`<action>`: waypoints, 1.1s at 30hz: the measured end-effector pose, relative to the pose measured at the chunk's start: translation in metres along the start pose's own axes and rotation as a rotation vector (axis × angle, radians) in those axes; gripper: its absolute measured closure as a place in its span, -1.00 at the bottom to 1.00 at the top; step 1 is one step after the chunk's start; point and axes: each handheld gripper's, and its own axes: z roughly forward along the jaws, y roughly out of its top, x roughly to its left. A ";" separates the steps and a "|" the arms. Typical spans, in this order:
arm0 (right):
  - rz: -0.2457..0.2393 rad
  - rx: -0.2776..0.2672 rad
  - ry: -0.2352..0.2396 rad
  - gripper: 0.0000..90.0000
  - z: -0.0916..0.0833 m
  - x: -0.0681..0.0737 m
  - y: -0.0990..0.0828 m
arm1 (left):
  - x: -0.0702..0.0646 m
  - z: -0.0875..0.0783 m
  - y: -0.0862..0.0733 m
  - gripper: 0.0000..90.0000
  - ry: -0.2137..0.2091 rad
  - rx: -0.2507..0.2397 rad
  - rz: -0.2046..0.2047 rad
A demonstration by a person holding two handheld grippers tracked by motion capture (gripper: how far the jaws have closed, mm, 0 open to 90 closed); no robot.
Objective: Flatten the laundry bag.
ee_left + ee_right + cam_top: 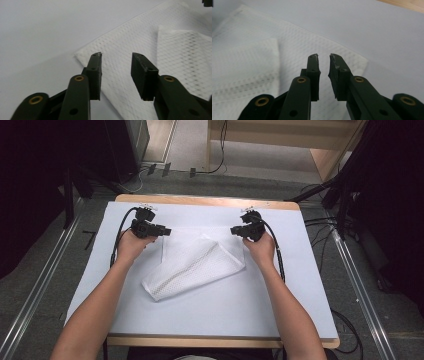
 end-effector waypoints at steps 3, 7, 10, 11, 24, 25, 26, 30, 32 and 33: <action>-0.021 -0.008 0.038 0.70 -0.004 0.013 -0.001 | -0.008 -0.009 -0.007 0.19 -0.005 -0.013 0.003; -0.048 -0.027 0.102 0.62 -0.008 0.027 -0.007 | -0.017 -0.020 -0.022 0.07 -0.001 -0.014 0.010; -0.043 -0.037 0.132 0.62 -0.005 0.032 -0.014 | -0.023 -0.027 -0.033 0.05 0.012 -0.021 0.012; -0.056 -0.020 0.125 0.61 -0.003 0.034 -0.014 | -0.024 -0.029 -0.036 0.05 0.011 -0.030 0.007; -0.088 0.021 0.125 0.50 0.023 0.044 -0.005 | -0.027 -0.030 -0.062 0.02 -0.005 -0.007 -0.021; -0.091 0.023 0.126 0.50 0.025 0.046 -0.005 | -0.027 -0.031 -0.063 0.02 -0.011 -0.010 -0.023; -0.099 0.023 0.127 0.49 0.028 0.048 -0.004 | -0.028 -0.032 -0.064 0.02 -0.017 -0.013 -0.026; -0.117 0.041 0.127 0.46 0.038 0.054 -0.001 | -0.030 -0.036 -0.069 0.02 -0.012 -0.016 -0.028; -0.124 0.043 0.123 0.40 0.042 0.056 0.000 | -0.029 -0.038 -0.071 0.01 -0.009 -0.015 -0.032; -0.128 0.044 0.124 0.35 0.045 0.057 0.002 | -0.029 -0.038 -0.072 0.01 -0.008 -0.014 -0.035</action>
